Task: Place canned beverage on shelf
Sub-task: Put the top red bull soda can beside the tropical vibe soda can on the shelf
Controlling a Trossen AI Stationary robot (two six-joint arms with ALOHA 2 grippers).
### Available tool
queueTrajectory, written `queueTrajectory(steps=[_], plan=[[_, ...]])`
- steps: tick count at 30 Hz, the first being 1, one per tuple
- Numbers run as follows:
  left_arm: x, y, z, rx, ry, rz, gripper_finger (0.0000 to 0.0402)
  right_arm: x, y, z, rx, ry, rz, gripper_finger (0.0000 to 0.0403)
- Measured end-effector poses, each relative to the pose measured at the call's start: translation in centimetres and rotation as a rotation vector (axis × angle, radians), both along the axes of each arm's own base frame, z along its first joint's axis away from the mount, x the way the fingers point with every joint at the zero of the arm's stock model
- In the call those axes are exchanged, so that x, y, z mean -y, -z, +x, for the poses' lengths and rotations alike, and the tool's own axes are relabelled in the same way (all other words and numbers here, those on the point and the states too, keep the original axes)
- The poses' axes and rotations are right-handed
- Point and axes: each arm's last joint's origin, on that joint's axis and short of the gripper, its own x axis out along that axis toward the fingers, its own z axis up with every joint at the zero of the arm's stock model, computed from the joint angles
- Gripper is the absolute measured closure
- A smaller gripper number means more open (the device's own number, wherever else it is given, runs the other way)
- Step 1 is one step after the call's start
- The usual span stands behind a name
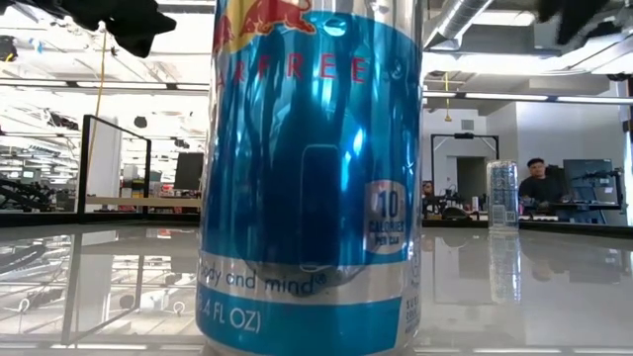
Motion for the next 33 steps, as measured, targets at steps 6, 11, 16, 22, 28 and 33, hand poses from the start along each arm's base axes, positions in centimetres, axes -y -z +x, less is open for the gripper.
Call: queueTrajectory(steps=[6,11,16,22,28,33], plan=[[-0.1,0.0,0.0,0.000,-0.042,0.006,0.0208,7.1,-0.2,-1.0,0.041,0.224,-0.099,0.0014],[-0.1,0.0,0.0,-0.002,-0.040,0.029,0.0197,13.7,1.6,-3.7,0.017,0.507,-0.167,0.0014],[-0.1,0.1,0.0,-0.006,-0.038,0.058,0.0195,19.0,3.2,-5.4,0.118,0.601,-0.187,0.0014],[-0.2,0.2,0.0,-0.018,-0.049,0.053,0.0195,24.0,3.6,-6.6,0.228,0.690,-0.254,0.0014],[-0.2,0.5,-0.1,-0.047,-0.068,0.032,0.0195,27.4,5.2,-6.7,0.163,0.788,-0.260,0.0014],[-0.2,0.6,-0.1,-0.061,-0.071,0.017,0.0195,29.3,7.2,-6.3,0.064,0.822,-0.229,0.0014]])
